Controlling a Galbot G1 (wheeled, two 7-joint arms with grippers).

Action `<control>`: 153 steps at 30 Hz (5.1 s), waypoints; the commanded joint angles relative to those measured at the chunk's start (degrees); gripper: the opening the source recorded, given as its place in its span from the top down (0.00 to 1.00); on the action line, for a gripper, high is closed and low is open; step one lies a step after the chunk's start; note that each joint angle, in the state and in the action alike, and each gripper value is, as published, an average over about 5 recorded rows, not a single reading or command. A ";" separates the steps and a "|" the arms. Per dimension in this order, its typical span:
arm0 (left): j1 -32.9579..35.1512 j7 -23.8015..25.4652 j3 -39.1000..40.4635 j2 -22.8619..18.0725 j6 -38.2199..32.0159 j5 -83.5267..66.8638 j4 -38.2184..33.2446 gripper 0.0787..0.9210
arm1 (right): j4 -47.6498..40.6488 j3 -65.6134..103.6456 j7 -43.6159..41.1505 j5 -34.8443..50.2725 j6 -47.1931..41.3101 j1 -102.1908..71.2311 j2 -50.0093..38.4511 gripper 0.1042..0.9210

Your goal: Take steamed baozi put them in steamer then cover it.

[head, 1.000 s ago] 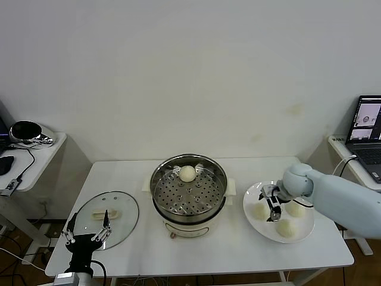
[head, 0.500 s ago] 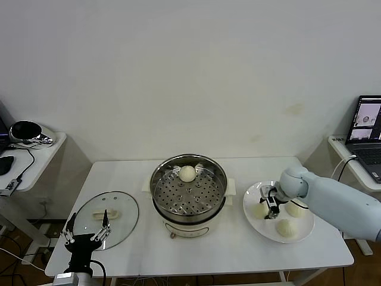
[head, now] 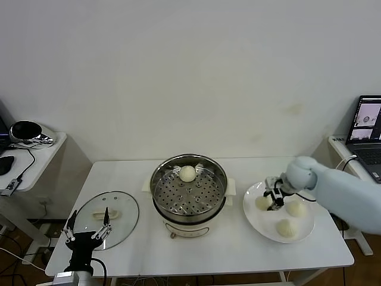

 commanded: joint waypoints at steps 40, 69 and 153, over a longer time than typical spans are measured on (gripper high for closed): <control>-1.16 0.23 -0.88 -0.78 0.03 -1.34 -0.71 0.12 | -13.41 -16.64 13.75 29.71 -22.66 11.45 47.80 0.43; -2.06 0.40 0.67 -0.03 0.16 -1.32 0.05 0.12 | 8.57 -21.06 -5.62 21.36 -13.62 33.67 15.06 0.12; -0.59 0.21 1.28 -1.14 -0.75 1.27 1.79 0.12 | 4.17 9.63 -4.59 -8.61 3.76 -13.97 -8.12 0.46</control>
